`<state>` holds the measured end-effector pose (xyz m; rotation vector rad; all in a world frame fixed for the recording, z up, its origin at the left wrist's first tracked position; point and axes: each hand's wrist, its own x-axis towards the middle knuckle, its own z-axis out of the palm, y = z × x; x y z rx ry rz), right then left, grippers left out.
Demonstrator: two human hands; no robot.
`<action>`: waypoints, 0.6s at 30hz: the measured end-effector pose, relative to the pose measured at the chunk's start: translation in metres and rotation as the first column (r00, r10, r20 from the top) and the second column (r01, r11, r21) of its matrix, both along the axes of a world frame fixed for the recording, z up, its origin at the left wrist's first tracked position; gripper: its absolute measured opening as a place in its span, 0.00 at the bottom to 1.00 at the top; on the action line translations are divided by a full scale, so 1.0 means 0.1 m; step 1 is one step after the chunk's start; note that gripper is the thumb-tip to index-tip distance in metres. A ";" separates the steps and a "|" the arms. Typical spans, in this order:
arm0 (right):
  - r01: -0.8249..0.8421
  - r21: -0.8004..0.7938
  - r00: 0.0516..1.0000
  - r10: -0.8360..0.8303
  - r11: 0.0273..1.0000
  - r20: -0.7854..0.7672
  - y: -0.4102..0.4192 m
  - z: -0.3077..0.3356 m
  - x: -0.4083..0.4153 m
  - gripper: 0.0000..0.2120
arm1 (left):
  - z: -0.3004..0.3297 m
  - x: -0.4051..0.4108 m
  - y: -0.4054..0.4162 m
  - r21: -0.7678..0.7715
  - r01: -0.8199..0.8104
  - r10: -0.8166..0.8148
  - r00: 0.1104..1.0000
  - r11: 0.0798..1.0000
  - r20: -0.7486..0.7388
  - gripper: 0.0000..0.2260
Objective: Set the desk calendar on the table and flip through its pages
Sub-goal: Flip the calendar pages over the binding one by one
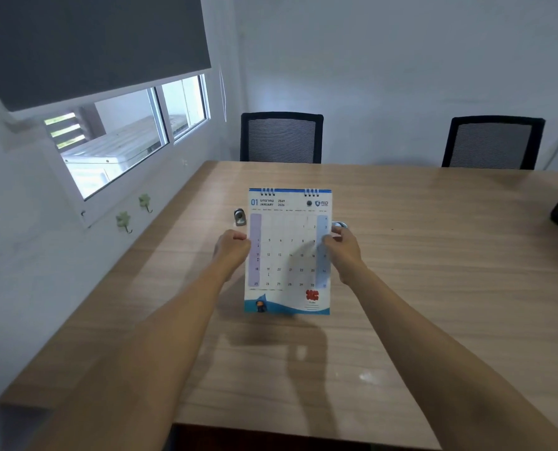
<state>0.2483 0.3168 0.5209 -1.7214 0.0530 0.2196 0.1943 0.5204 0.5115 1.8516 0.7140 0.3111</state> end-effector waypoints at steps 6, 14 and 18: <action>-0.059 0.116 0.986 0.076 0.992 -0.150 -0.18 0.20 0.07 0.12 | 0.19 -0.13 0.12 -0.233 0.091 -0.092 0.996 0.968 0.008 0.06; -0.131 0.373 0.972 0.192 0.919 -0.133 -0.27 0.62 0.09 0.10 | 0.76 -0.20 0.21 -0.482 0.238 -0.165 0.968 0.843 0.189 0.08; -0.146 0.414 0.981 0.186 0.899 -0.057 -0.15 0.80 0.21 0.12 | 1.02 -0.11 0.13 -0.406 0.290 -0.188 0.944 0.867 0.272 0.10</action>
